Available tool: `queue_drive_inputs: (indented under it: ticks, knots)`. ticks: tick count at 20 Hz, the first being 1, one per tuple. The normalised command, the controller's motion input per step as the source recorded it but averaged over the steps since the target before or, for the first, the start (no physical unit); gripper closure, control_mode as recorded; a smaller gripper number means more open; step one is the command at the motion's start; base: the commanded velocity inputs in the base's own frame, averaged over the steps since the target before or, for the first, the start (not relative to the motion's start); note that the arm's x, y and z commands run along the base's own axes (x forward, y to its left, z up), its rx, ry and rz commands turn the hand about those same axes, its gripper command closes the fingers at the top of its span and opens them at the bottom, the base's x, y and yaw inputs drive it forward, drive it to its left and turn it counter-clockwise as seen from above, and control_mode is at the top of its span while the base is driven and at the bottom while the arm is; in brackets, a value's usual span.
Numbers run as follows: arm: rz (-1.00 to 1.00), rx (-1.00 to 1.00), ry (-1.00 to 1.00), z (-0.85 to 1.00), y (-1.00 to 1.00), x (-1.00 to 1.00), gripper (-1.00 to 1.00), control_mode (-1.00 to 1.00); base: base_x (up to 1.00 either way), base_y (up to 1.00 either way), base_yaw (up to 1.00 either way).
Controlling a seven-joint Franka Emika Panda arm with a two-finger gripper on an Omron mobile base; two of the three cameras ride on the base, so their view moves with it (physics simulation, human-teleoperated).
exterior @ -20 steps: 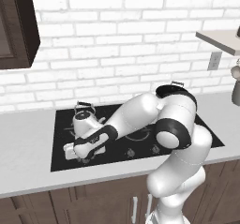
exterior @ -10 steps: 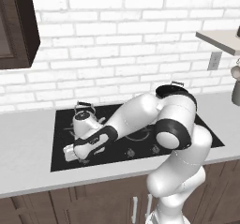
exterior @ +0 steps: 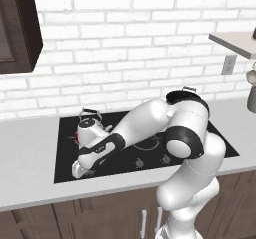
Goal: Pick the kettle from the counter and place it on a stove burner. Then turn the burner on.
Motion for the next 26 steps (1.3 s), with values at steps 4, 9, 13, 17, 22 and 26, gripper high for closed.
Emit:
queue_drive_inputs:
  ticks: [4,9,13,17,22,26]
  knots:
    - [0.64,-0.09,0.0,-0.03,0.0,-0.11,1.0,-1.0,0.0,0.0,0.0]
    - [0.64,-0.09,0.0,-0.09,0.0,-0.08,1.0,-1.0,0.0,0.0,0.0]
    - [0.62,-0.07,0.0,-0.11,0.0,-0.04,1.0,-1.0,0.0,0.0,0.0]
    - [0.62,-0.05,0.0,-0.17,0.0,0.0,1.0,-1.0,0.0,0.0,0.0]
    - [0.63,-0.03,0.0,-0.06,0.0,0.0,1.0,-1.0,0.0,0.0,0.0]
    - [0.64,-0.03,0.0,-0.04,0.0,0.0,1.0,-1.0,0.0,0.0,0.0]
